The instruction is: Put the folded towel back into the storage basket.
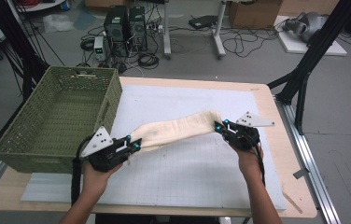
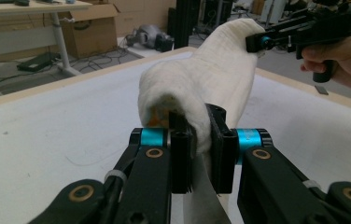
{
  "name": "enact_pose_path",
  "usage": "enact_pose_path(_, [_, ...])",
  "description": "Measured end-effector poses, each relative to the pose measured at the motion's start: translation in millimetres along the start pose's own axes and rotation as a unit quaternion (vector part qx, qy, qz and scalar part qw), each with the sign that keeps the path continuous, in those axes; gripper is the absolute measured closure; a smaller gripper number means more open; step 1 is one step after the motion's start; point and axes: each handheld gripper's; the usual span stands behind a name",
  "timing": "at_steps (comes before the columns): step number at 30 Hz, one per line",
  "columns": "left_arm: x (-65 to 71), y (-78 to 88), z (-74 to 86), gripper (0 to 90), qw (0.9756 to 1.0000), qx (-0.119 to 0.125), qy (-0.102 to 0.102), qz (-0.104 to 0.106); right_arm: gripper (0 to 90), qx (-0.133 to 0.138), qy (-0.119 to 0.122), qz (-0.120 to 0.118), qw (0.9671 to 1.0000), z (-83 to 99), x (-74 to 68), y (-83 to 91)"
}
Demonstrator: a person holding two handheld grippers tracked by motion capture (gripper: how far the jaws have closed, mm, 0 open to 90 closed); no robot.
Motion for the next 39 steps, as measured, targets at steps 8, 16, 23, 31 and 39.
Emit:
enact_pose_path(8, [-4.6, 20.7, -15.4, 81.2, 0.9996, 0.016, 0.002, -0.023, 80.9, 0.009, 0.020, -0.004, 0.9998, -44.3, -4.6, -19.9])
enact_pose_path(16, [-13.7, 44.9, -30.3, 81.2, 0.9977, 0.038, -0.001, -0.056, 81.0, 0.014, 0.040, -0.010, 0.9990, -85.2, -15.4, -52.7])
enact_pose_path(23, [-22.0, 66.8, -39.4, 81.3, 0.9949, 0.054, 0.002, -0.085, 81.0, 0.014, 0.053, -0.025, 0.9982, -118.3, -27.9, -84.7])
enact_pose_path(31, [-30.3, 83.0, -40.9, 81.9, 0.9923, 0.060, 0.003, -0.108, 81.1, 0.018, 0.063, -0.034, 0.9973, -150.2, -44.9, -120.9])
enact_pose_path(39, [-41.5, 102.3, -40.4, 82.0, 0.9892, 0.073, 0.014, -0.127, 81.2, 0.028, 0.069, -0.043, 0.9963, -169.1, -60.5, -145.8])
Point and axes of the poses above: each handheld gripper's, and its own axes: y roughly backward along the jaws, z roughly out of its underside, x roughly to its right
